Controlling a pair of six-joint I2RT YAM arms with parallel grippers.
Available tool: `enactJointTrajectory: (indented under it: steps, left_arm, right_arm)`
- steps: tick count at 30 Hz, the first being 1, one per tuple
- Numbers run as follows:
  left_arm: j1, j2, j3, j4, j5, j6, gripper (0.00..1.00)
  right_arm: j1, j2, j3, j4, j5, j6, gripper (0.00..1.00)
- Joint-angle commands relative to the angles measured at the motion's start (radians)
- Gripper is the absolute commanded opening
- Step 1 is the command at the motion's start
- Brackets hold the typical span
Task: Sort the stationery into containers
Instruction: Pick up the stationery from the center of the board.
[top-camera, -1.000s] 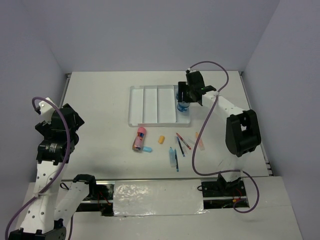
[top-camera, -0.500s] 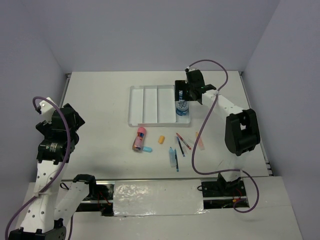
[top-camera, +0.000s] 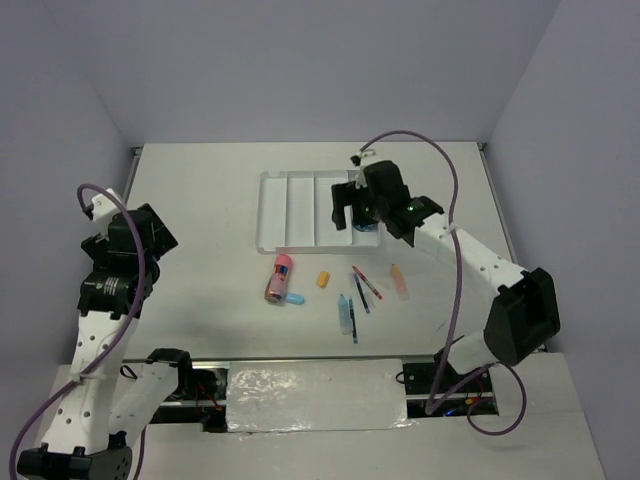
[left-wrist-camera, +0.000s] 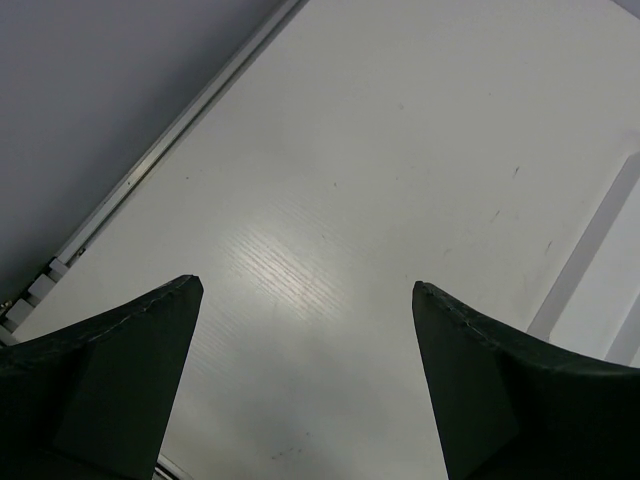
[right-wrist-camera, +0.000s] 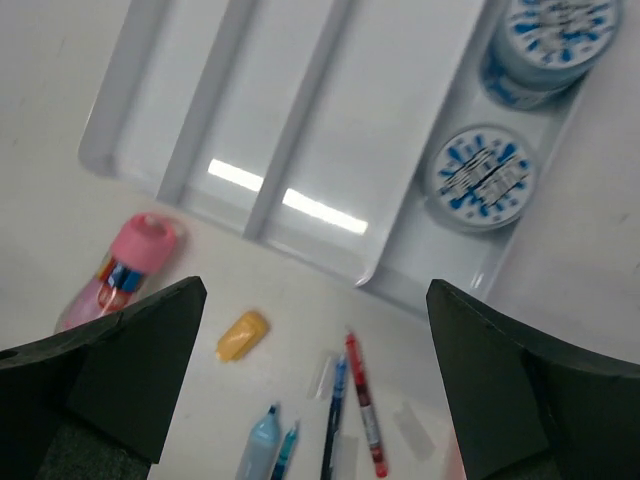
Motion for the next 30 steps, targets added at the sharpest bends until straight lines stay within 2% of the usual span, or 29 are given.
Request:
enactJointTrajectory:
  steps: [1, 5, 13, 18, 21, 27, 28, 30]
  left_arm:
    - [0.002, 0.021, -0.012, 0.058, 0.066, 0.047, 0.99]
    - [0.001, 0.055, -0.011, 0.066, 0.110, 0.060, 0.99]
    - [-0.038, 0.093, -0.012, 0.070, 0.146, 0.079, 0.99]
    - [-0.050, 0.104, -0.012, 0.070, 0.153, 0.083, 0.99]
    - [-0.056, 0.107, -0.015, 0.073, 0.164, 0.087, 0.99]
    - [-0.084, 0.133, -0.018, 0.087, 0.242, 0.105, 0.99]
    - [-0.094, 0.144, -0.014, 0.084, 0.270, 0.103, 0.99]
    - [-0.241, 0.170, 0.009, 0.077, 0.316, 0.059, 0.99]
  right_arm:
    - [0.085, -0.066, -0.100, -0.009, 0.028, 0.012, 1.00]
    - [0.212, -0.111, -0.165, 0.007, 0.121, 0.133, 0.98]
    - [0.263, -0.186, -0.269, 0.053, 0.209, 0.276, 0.91]
    - [0.301, -0.175, -0.280, 0.034, 0.230, 0.314, 0.92]
    - [0.320, -0.163, -0.275, 0.011, 0.298, 0.352, 1.00]
    - [0.327, -0.177, -0.263, -0.055, 0.385, 0.409, 1.00]
    - [0.327, -0.184, -0.263, -0.059, 0.385, 0.405, 1.00]
    - [0.323, -0.215, -0.261, -0.090, 0.396, 0.394, 1.00]
